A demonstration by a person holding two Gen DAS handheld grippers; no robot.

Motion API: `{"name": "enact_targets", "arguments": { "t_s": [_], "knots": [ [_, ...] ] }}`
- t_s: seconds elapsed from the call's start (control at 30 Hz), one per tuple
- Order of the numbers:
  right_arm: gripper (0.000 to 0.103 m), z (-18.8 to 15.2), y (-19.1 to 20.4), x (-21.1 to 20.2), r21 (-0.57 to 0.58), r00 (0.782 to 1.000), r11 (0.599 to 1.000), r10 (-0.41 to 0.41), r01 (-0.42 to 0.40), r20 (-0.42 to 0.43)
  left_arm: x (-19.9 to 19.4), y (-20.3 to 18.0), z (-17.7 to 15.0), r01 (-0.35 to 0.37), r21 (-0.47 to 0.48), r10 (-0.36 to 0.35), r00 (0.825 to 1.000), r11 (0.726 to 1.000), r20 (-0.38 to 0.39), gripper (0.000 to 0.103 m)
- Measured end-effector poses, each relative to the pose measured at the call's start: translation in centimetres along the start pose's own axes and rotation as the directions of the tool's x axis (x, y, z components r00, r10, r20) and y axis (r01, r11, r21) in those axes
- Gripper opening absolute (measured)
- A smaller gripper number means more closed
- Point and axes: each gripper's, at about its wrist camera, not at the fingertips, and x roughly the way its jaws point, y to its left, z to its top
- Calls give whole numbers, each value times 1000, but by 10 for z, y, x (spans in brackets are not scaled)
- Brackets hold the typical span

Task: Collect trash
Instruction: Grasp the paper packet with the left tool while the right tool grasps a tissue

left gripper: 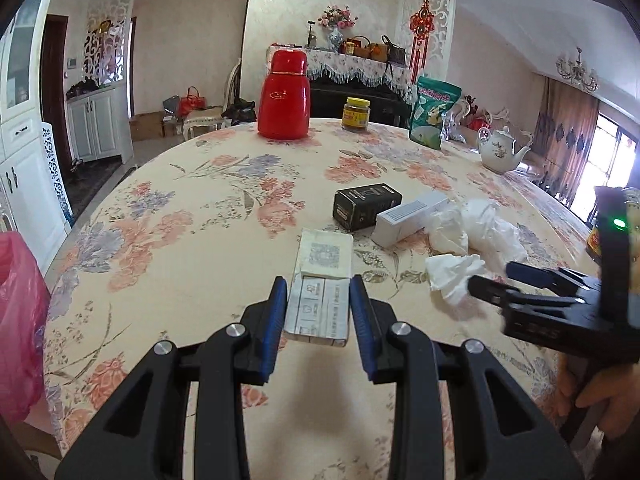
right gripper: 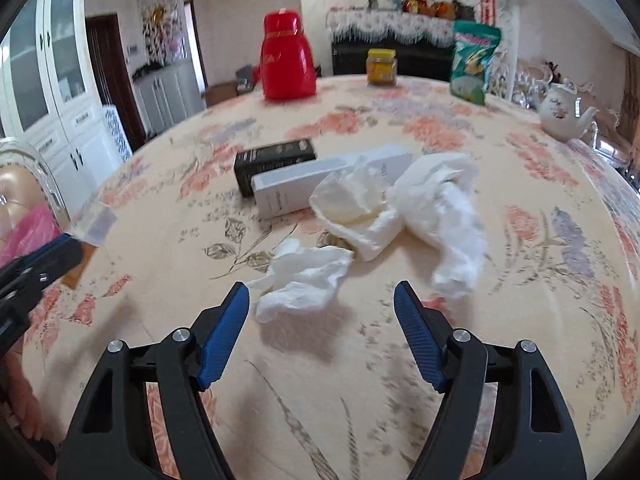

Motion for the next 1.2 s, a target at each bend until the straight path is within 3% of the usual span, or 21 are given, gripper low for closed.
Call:
{"name": "enact_targets", "arguments": {
  "t_s": [0.2, 0.27, 0.33, 0.37, 0.77, 1.2],
  "knots": [
    [63, 11, 10, 25, 3, 998, 1000, -20, 20, -55, -8, 7, -4, -8, -3, 8, 1000, 1000, 9, 32],
    [53, 11, 12, 31, 4, 996, 1000, -25, 25, -89, -11, 8, -5, -12, -1, 12, 1000, 1000, 13, 32],
    [24, 10, 13, 36, -3, 993, 999, -33, 32, -114, -12, 9, -5, -16, 0, 16, 1000, 1000, 17, 32],
    [16, 10, 14, 33, 2, 994, 1000, -29, 29, -107, -13, 10, -5, -16, -1, 16, 1000, 1000, 17, 32],
    [13, -9, 32, -27, -10, 999, 1000, 27, -26, 30, -21, 8, -11, -11, 11, 11, 1000, 1000, 13, 32],
    [13, -29, 75, -87, -91, 983, 990, 123, -111, 136, -56, 15, -24, -12, 35, 11, 999, 999, 47, 32]
  ]
}}
